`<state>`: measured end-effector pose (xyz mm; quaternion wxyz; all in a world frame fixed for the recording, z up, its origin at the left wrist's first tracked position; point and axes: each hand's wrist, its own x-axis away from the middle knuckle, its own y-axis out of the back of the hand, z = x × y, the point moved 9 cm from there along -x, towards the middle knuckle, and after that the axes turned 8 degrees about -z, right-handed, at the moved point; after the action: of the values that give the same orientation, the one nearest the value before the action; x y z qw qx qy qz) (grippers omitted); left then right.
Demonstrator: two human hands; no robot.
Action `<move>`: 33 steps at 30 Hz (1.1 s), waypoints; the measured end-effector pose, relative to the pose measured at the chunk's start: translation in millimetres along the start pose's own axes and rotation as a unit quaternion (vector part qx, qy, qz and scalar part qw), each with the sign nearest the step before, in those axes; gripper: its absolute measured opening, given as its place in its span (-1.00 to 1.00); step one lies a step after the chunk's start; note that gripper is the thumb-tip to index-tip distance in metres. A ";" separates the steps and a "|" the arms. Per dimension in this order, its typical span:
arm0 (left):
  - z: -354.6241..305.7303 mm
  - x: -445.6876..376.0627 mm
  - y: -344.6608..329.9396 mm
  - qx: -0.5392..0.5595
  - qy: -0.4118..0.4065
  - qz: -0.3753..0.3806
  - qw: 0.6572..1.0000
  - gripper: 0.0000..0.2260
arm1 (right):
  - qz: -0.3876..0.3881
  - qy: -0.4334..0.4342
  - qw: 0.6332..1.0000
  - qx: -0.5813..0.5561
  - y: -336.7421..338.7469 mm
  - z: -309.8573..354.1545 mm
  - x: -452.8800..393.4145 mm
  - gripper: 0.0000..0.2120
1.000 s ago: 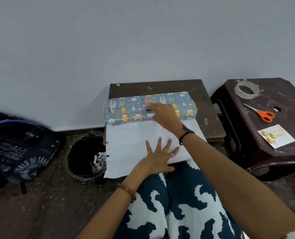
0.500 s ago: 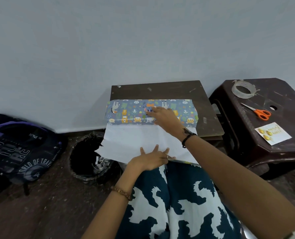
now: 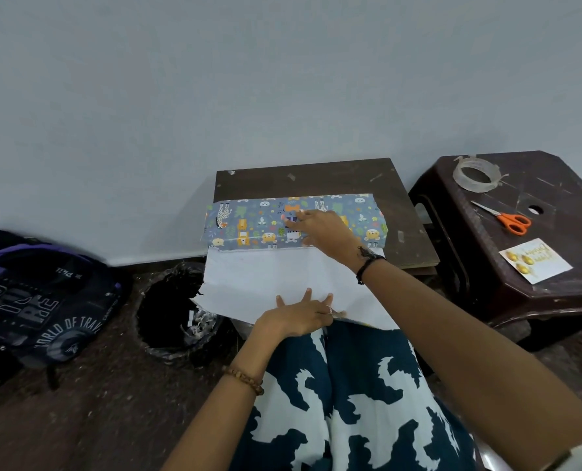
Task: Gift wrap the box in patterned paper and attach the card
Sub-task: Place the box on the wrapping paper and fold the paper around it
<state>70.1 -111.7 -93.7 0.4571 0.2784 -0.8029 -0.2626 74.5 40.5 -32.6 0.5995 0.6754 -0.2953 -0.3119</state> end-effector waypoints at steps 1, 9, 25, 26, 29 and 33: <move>-0.5 0.1 -1.9 -0.009 -0.003 0.003 1.000 -0.58 | 0.001 0.000 1.000 0.002 -1.1 0.5 0.3 -0.47; -4.3 1.0 -6.3 -0.018 -0.015 0.011 1.000 -0.61 | -0.027 -0.008 1.000 0.013 -8.6 3.1 4.2 -0.45; 34.8 5.0 174.2 0.017 0.036 -0.422 0.906 -0.57 | -0.197 -0.071 0.968 -0.136 9.0 -7.6 17.8 -0.55; 33.7 -12.3 176.0 -0.034 0.039 -0.378 0.924 -0.48 | -0.195 -0.079 0.967 -0.142 8.7 -9.7 17.7 -0.54; 41.0 -52.4 171.4 -0.126 0.059 -0.252 0.958 -0.24 | -0.172 -0.130 0.957 -0.197 -1.0 -21.3 16.8 -0.47; 43.9 -64.6 175.3 -0.149 0.091 -0.194 0.965 -0.04 | -0.128 -0.145 0.932 -0.306 -0.8 -27.7 20.1 -0.33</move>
<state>22.8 64.0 -32.6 0.5051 0.3799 -0.6402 -0.4366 108.7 42.3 -32.3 0.6824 0.4386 -0.1803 -0.5563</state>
